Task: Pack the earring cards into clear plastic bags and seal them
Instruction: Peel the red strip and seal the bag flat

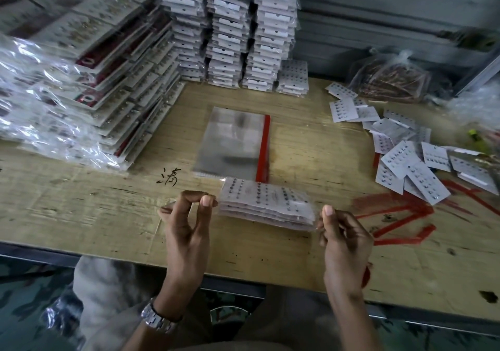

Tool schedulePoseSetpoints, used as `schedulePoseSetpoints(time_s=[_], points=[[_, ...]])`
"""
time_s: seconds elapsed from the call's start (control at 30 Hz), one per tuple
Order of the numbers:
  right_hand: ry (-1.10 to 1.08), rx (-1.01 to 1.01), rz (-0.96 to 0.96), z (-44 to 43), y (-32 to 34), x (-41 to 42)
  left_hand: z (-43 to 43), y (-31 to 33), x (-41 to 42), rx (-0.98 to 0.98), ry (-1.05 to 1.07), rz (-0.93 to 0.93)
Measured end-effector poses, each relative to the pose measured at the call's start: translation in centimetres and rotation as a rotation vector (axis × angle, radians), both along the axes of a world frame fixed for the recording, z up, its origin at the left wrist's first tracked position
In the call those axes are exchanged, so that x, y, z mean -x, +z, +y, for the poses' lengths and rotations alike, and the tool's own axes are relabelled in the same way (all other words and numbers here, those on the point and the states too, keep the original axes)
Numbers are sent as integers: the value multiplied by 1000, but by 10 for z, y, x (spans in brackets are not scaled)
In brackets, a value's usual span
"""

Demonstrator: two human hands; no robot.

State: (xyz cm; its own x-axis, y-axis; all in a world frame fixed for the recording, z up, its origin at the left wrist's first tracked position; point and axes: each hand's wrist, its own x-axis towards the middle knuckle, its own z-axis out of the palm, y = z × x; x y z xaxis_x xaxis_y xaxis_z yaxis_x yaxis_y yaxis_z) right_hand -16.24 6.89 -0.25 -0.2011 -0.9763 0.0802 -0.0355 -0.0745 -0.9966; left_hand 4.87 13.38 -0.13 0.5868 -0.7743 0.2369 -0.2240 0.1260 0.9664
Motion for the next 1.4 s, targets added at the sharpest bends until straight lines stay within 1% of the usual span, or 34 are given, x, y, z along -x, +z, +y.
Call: schedulePoseSetpoints(time_s=[0.17,0.27,0.47,0.63,0.83,1.0,1.07,1.13,1.3,1.4], points=[[-24,13,-6,2,0,-3,3,3,5,-65,73,27],[-46,5,-16,7,-2,-4,1,3,9,-39,72,101],[-23,-36,-13,13,-5,-2,2,1,12,-75,103,103],[-1,-117,24,12,-2,1,9,1,11,-116,137,15],[53,-230,148,15,-6,8,18,-1,5,-275,183,-121],[84,-215,278,13,-8,12,24,1,0,-405,162,-189],[102,-248,318,11,-7,12,23,4,-3,-455,153,-210],[126,-275,352,10,-6,12,23,6,-5,-481,151,-230],[140,-269,429,12,1,10,17,9,-7,-582,114,-283],[129,-240,451,16,5,5,16,8,-5,-590,111,-282]])
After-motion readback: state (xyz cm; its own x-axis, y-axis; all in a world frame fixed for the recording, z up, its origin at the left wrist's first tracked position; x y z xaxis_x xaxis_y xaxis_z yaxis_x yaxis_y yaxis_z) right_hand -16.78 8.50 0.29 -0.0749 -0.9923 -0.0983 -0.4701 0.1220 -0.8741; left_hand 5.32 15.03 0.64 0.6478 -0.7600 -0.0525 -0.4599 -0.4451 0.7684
